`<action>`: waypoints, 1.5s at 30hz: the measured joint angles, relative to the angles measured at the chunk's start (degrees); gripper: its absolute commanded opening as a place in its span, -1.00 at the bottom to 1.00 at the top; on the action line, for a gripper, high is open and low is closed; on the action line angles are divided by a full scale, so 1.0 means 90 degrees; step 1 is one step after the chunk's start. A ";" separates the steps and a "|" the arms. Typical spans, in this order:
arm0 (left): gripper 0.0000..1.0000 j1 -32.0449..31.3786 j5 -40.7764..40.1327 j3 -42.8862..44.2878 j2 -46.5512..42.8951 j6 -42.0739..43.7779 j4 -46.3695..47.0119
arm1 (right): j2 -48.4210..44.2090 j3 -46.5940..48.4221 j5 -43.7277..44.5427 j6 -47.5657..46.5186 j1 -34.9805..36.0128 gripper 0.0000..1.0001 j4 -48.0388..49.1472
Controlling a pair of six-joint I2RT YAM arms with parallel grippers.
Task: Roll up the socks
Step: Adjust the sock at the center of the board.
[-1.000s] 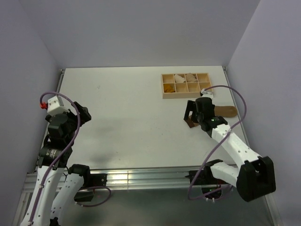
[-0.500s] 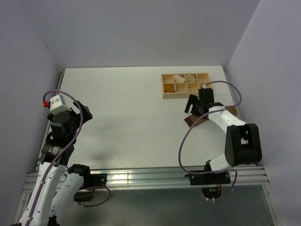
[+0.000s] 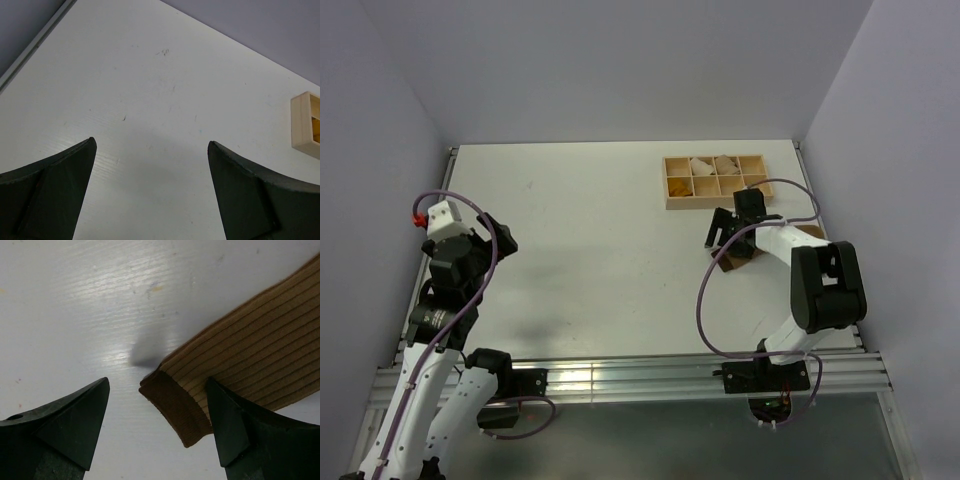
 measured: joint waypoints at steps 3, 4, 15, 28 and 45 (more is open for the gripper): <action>0.99 -0.0017 -0.0022 0.0000 -0.0002 0.0000 0.0000 | 0.0083 0.0075 0.0007 0.0056 0.0175 0.69 -0.0002; 0.99 -0.0019 -0.0044 0.0000 -0.0002 0.0000 -0.0002 | 0.0112 0.0104 0.0007 0.0092 0.0296 0.68 0.0002; 0.99 -0.0049 -0.0168 0.0000 -0.0102 -0.0002 -0.0005 | 0.0877 0.0884 -0.0219 0.0605 0.2747 0.66 0.0129; 0.99 -0.0058 -0.0245 0.0000 -0.0143 -0.0002 -0.0005 | 0.2601 0.3478 -0.0828 0.0097 0.5537 0.68 -0.0784; 0.99 -0.0058 -0.0274 0.0000 -0.0126 -0.0002 -0.0005 | 0.0687 0.3240 0.0542 -0.0651 0.3995 0.59 -0.1299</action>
